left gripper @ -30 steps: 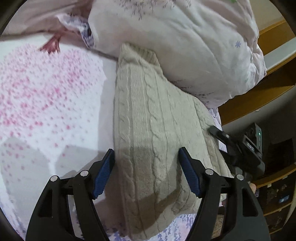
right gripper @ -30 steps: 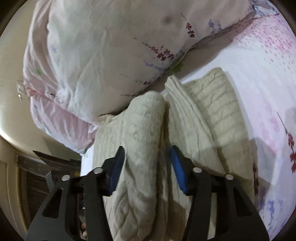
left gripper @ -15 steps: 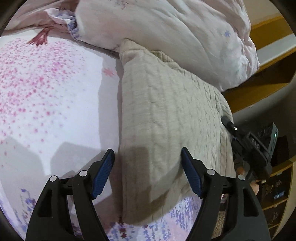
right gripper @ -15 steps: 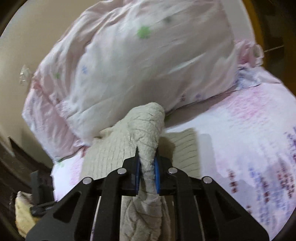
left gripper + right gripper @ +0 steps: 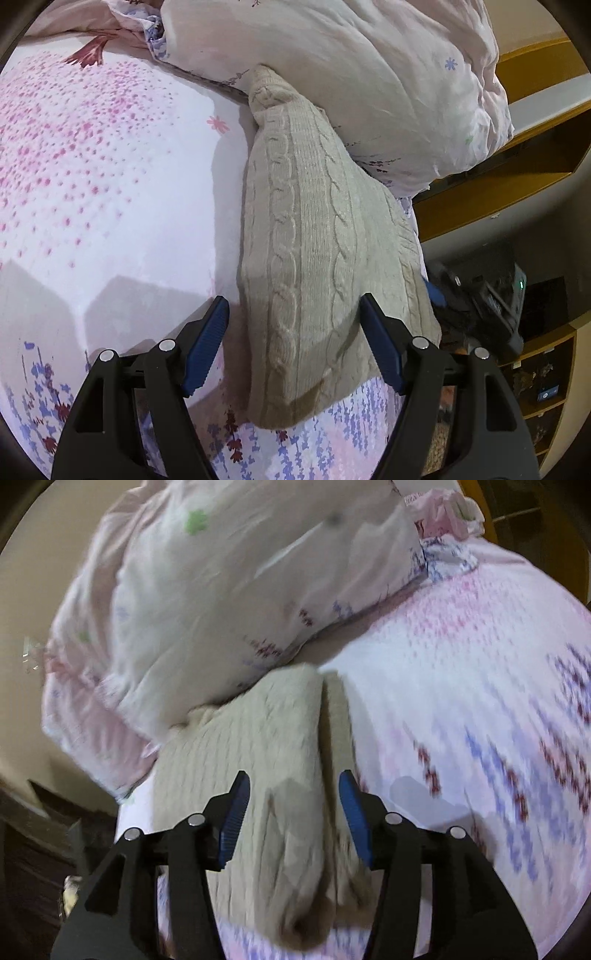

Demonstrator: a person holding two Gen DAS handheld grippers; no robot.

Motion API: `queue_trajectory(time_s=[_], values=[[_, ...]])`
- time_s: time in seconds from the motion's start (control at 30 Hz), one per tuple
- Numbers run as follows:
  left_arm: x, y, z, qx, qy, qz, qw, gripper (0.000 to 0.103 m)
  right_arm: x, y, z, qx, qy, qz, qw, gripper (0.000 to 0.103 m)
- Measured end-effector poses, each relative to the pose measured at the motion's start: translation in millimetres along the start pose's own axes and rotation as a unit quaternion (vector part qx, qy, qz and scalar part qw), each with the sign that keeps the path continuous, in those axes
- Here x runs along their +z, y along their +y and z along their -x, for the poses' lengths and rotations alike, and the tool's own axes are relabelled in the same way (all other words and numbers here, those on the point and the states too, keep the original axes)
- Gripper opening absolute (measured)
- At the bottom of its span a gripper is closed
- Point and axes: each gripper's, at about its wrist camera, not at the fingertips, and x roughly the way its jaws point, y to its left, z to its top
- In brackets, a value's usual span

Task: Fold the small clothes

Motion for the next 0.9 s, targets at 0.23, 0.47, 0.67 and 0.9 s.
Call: queue_trajectory(time_s=[0.23,0.47,0.67,0.9], values=[[-9.3,-4.1,2.6,0.013,-0.012,-0.013,0.9998,0.061,-35.0,16.1,-3.3,-0.025,0.028,0.057,0.998,0.013],[-20.6,-7.5,0.7,-0.003,-0.016,-0.015,0.9998,0.025,-31.0,25.2,29.7,-0.02,-0.044,0.081,0.996,0.01],[-38.3,-6.0,6.9,-0.014,-0.029,-0.005,0.9995,0.017,-40.8,-4.9,6.9,-0.066,0.0,0.049,0.997,0.01],[-22.4,-4.4,14.8,-0.007,-0.014,0.018,0.9997,0.028,-27.8,-14.7,13.7,-0.038,0.0,0.009,0.999,0.05]])
